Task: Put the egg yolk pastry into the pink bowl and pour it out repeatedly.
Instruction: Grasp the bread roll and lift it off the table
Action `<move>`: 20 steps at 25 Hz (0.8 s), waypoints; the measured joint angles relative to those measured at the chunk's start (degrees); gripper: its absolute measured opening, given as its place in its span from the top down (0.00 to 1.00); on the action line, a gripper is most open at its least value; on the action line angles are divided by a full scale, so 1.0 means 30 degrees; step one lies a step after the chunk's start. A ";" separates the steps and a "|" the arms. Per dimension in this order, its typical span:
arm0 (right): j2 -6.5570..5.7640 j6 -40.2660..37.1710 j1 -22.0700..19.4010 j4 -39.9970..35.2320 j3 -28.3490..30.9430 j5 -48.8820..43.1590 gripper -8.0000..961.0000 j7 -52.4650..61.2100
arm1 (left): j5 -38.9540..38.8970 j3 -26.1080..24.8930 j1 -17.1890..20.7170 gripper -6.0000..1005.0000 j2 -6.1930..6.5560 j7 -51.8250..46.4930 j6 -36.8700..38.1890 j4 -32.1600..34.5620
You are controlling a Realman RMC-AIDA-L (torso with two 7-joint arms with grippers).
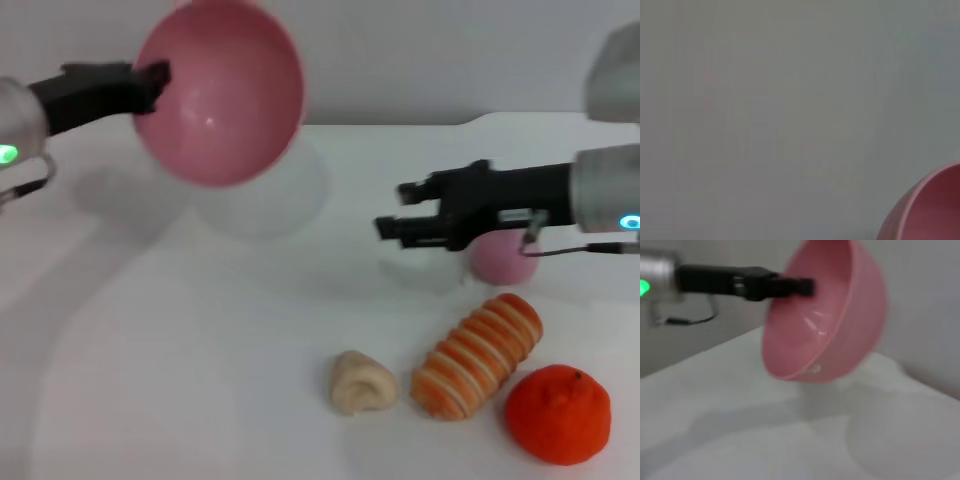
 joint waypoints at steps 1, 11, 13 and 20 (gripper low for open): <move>-0.0015 -0.0076 0.0240 -0.0186 -0.0507 -0.0162 0.36 0.0202 | 0.1557 -0.1426 -0.0392 0.99 0.0083 -0.1435 0.1962 -0.0067; 0.0028 -0.1164 0.2942 -0.0652 -0.5811 -0.4817 0.36 0.4703 | 1.0360 -0.8067 -0.0516 0.99 -0.0180 -0.7410 1.3328 0.4326; 0.0061 -0.1495 0.3112 -0.0824 -0.6606 -0.4855 0.36 0.4952 | 1.0517 -0.8197 -0.0186 0.99 -0.0226 -0.7515 1.4097 0.5010; 0.0107 -0.2039 0.3547 -0.0896 -0.8462 -0.5344 0.36 0.6091 | 1.0629 -0.8131 0.0339 0.99 -0.0239 -0.7704 1.4944 0.5723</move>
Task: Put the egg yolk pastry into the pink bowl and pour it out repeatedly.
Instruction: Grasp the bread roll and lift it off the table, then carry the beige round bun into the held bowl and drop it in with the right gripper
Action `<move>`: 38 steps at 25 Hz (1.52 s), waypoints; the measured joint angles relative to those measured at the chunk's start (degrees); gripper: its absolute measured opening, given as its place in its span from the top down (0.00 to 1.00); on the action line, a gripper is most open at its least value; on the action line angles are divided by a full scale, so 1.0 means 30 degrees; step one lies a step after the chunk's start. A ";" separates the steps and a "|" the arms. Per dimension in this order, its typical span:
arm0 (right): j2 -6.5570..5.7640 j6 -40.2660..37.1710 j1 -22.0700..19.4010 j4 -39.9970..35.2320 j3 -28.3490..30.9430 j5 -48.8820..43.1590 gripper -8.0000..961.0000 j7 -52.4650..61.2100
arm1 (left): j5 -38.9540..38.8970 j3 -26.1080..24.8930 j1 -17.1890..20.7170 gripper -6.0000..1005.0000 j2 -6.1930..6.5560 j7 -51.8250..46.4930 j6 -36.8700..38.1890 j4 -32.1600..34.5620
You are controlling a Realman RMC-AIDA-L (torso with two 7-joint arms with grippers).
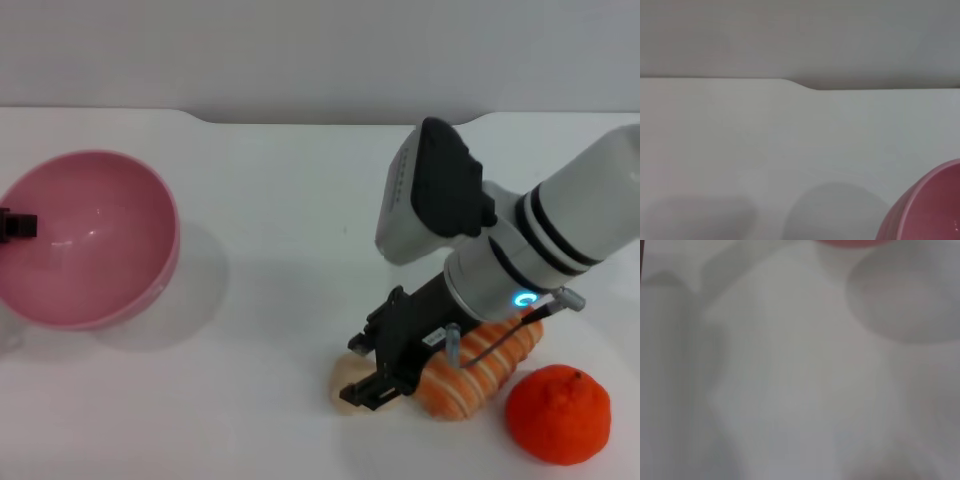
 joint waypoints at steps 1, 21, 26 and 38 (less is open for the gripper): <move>0.0012 0.0060 -0.0009 0.0063 -0.0142 -0.0092 0.36 0.0006 | 0.0008 0.0023 0.0002 1.00 0.0000 -0.0002 0.0021 0.0001; 0.0012 0.1635 -0.0589 0.0516 0.0535 -0.0368 0.60 -0.0106 | -0.0001 0.0450 -0.0507 0.99 -0.0058 -0.0074 0.0302 -0.0205; -0.0032 0.0443 -0.1068 -0.1323 0.3662 0.0399 0.64 -0.1429 | 0.0064 0.2434 -0.1128 0.99 -0.0080 -0.0451 -0.0372 -0.1265; -0.0081 -0.1493 0.0451 -0.5074 0.5579 0.2715 0.74 -0.2203 | -0.0442 0.8404 -0.4894 0.99 -0.0258 -0.1825 -0.3073 -0.5759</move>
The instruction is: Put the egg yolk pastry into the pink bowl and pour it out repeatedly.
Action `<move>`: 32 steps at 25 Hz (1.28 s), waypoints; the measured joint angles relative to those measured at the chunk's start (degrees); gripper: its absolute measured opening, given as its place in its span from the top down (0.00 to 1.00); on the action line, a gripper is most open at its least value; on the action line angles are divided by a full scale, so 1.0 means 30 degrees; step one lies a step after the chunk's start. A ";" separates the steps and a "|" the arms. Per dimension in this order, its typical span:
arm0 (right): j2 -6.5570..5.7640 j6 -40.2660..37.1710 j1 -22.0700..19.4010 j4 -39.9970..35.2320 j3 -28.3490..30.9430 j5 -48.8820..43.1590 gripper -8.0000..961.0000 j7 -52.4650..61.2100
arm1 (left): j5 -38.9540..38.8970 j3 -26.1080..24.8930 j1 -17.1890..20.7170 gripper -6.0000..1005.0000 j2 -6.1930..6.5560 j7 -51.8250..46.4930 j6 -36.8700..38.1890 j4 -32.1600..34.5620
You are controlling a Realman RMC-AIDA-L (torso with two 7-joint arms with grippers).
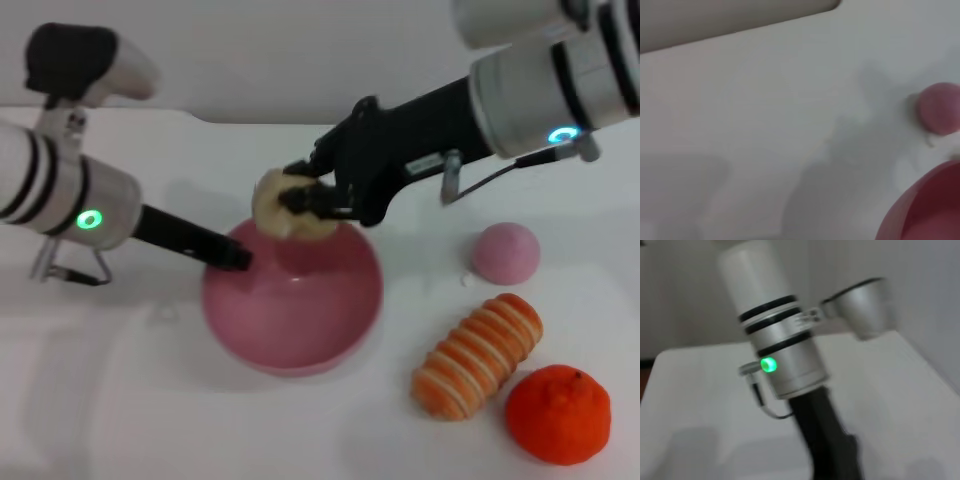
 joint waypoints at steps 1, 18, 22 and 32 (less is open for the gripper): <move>0.0012 -0.0033 0.0076 0.0132 -0.0343 -0.0261 0.75 -0.0002 | -0.0159 0.0311 -0.0173 0.99 -0.0005 -0.0123 -0.0156 -0.0010; 0.0120 -0.0678 -0.1631 -0.0819 0.2219 -0.0873 0.42 0.0016 | -0.0661 0.0286 -0.0458 0.99 0.0142 -0.0272 -0.1783 -0.0039; 0.0158 -0.0393 -0.2349 -0.0785 0.4167 -0.0897 0.37 -0.0001 | -0.0630 0.0390 -0.0217 0.99 0.0131 0.0231 -0.2763 0.0522; 0.0004 0.0635 -0.4252 0.3537 1.0206 -0.1750 0.37 -0.1097 | -0.0422 0.5985 0.5322 0.99 0.0143 0.3988 -1.2302 0.6844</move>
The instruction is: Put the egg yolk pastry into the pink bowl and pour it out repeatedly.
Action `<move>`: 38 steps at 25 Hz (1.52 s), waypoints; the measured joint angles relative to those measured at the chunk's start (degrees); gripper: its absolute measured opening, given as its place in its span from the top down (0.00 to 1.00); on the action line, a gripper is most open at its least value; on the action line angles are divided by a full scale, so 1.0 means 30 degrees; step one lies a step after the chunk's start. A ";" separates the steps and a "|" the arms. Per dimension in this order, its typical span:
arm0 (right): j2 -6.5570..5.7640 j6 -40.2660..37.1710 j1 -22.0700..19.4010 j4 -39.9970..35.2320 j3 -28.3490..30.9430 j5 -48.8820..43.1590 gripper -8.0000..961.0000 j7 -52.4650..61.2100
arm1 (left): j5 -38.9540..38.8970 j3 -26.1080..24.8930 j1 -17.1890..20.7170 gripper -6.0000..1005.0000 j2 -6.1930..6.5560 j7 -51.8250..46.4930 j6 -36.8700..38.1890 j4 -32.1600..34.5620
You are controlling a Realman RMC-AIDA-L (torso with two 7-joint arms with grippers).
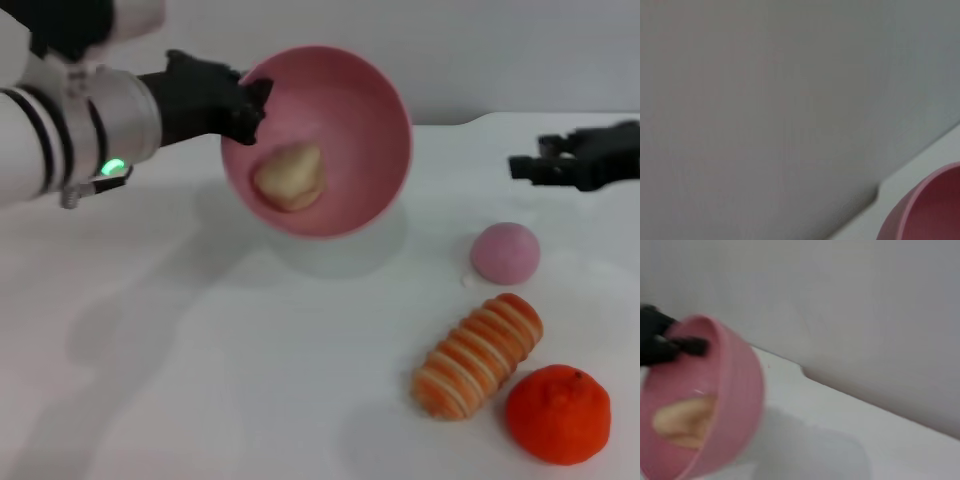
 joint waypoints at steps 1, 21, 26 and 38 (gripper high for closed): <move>-0.0006 0.0107 -0.0219 0.0316 0.0254 -0.0003 0.37 -0.0162 | 0.0283 0.0827 0.0420 0.99 0.0000 0.0786 -0.1269 0.0131; -0.0053 0.0395 -0.1232 0.1956 0.1401 -0.0046 0.37 -0.0926 | 0.6871 1.2869 -0.0506 0.99 -0.0388 1.2702 -2.7320 -1.2671; -0.0053 0.0425 -0.1241 0.2050 0.1250 -0.0046 0.37 -0.0926 | 0.5688 1.3758 -0.1169 1.00 -0.0386 1.4646 -2.8922 -1.3899; 0.0003 0.0448 -0.1084 0.2314 0.1226 0.0116 0.37 -0.0926 | 0.2075 1.4776 -0.1897 1.00 -0.0375 1.5984 -3.2230 -1.5307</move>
